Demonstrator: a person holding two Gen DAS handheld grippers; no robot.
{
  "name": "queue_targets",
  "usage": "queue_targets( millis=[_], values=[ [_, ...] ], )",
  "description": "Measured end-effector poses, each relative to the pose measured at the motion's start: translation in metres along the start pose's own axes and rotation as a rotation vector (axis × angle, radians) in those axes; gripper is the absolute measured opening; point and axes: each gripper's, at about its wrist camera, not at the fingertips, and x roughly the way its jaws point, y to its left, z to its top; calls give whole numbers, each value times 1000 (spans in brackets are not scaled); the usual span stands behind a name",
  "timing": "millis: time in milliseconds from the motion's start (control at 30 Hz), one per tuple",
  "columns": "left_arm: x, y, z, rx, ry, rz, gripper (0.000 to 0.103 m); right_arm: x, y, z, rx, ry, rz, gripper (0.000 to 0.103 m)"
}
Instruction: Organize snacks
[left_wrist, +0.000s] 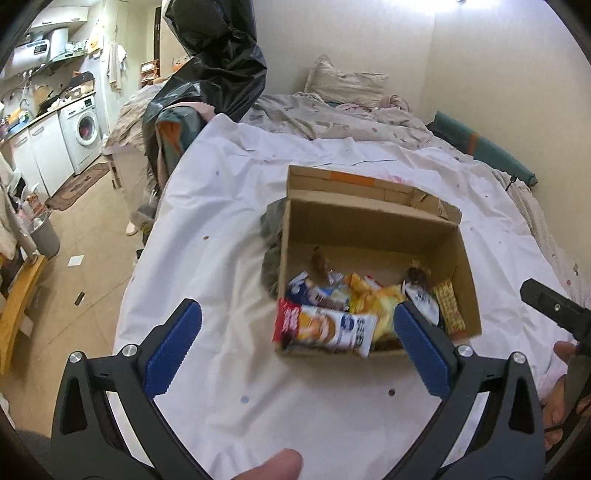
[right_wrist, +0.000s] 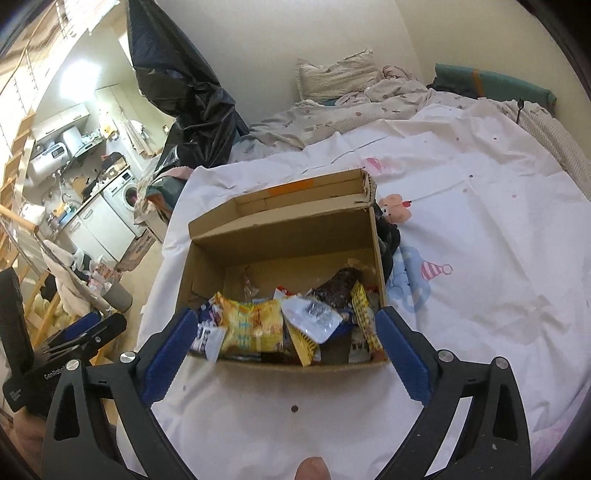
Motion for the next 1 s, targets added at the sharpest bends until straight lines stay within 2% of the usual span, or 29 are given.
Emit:
queue_targets(
  millis=[333, 467, 633, 1000],
  values=[
    [-27, -3, -27, 28, -58, 20, 103, -26, 12, -37, -32, -42, -52, 103],
    [-29, -7, -34, 32, -72, 37, 103, -30, 21, -48, -67, -70, -98, 103],
    [-24, -13, -41, 62, -57, 70, 103, -24, 27, -53, -109, -87, -115, 103],
    [-15, -15, -42, 36, -32, 32, 103, -8, 34, -54, -145, -85, -167, 103]
  ],
)
